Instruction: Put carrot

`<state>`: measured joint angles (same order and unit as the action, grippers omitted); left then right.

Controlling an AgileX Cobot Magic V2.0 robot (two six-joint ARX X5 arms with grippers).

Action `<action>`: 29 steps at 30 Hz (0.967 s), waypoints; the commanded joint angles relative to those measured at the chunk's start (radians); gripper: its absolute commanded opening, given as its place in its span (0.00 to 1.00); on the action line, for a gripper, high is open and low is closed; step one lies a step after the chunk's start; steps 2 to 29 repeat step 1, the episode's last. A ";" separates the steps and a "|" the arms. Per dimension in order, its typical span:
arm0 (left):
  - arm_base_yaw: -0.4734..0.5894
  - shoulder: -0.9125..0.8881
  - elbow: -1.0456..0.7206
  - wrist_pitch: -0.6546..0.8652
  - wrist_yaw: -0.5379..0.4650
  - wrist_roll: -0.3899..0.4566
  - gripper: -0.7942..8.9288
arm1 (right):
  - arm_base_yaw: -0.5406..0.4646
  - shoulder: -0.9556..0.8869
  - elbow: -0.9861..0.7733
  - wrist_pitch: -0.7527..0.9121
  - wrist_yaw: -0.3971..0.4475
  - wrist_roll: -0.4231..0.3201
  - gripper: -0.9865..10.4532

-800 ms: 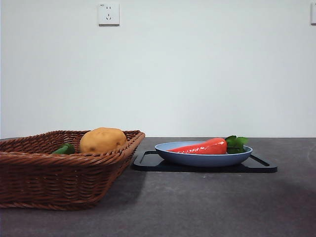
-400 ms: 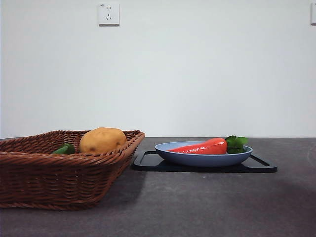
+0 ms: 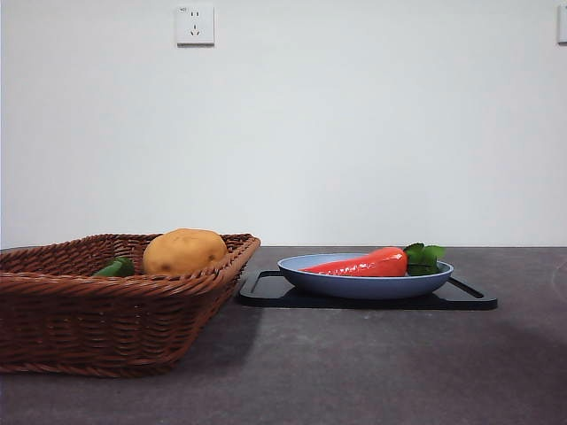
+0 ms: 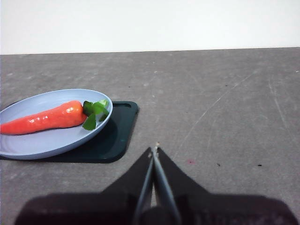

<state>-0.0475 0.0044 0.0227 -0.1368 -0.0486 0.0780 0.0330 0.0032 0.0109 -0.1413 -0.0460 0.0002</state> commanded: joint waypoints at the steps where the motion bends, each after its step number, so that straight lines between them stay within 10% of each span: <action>1: 0.003 -0.003 -0.003 0.009 0.001 -0.006 0.09 | 0.000 -0.003 -0.003 0.008 0.000 0.002 0.09; 29: 0.003 -0.003 -0.003 0.009 0.001 -0.006 0.09 | 0.000 -0.003 -0.003 0.008 0.000 0.002 0.09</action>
